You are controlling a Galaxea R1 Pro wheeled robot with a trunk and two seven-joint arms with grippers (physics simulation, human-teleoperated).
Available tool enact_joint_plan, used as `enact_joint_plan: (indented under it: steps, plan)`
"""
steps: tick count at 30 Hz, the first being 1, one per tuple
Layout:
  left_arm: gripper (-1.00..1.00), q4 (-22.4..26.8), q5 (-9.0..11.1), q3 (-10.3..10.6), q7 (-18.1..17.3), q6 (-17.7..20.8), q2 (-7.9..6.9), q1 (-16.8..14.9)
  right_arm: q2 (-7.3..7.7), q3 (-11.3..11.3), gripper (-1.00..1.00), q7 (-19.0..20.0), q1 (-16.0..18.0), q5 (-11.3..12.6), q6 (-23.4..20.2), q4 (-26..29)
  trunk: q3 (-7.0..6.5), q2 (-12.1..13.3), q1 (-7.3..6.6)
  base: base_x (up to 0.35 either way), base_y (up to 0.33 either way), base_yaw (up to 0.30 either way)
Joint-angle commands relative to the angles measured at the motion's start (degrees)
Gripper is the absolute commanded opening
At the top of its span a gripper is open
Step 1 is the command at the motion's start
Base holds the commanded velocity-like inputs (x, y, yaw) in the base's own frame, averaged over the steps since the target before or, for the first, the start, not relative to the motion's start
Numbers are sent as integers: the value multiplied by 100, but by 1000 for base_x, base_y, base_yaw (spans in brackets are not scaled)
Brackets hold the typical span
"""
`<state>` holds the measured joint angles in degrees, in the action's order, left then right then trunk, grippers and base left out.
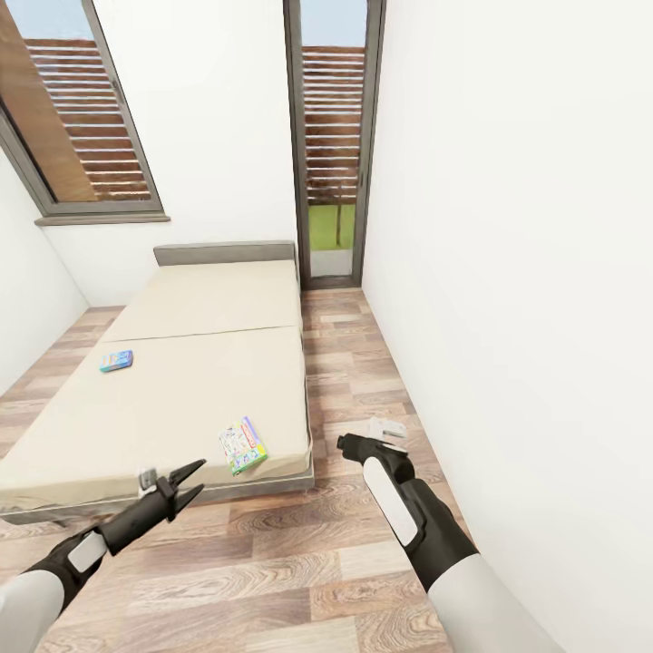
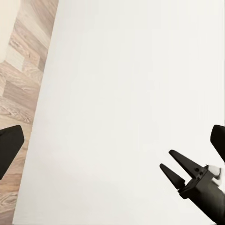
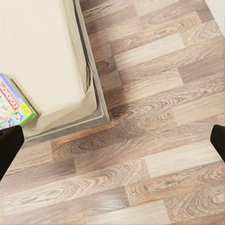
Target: Put all the toys in the child's room - the three board games (two on the bed and one on the table), the two jigsaw puzzles on the table, and the tennis ball on the table - inside the toy box on the table in the child's room.
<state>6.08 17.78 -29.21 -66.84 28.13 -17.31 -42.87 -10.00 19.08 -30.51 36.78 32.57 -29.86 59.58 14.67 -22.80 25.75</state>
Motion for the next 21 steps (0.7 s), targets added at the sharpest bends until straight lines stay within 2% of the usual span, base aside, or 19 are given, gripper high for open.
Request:
enact_joint_plan:
  steps: [1,7,21]
  plan:
    - [100,-5,70,12,-146,55,-3,37,0,8,100,-52,5,48,-11,11,11,-11,3,0,0,0]
    - [100,-9,151,-10,-515,60,-15,128,0,8,100,-52,5,48,-21,20,11,-11,3,0,0,0]
    - [100,-10,182,-12,-605,6,15,175,0,15,100,-52,6,41,-46,31,11,-11,3,0,0,0]
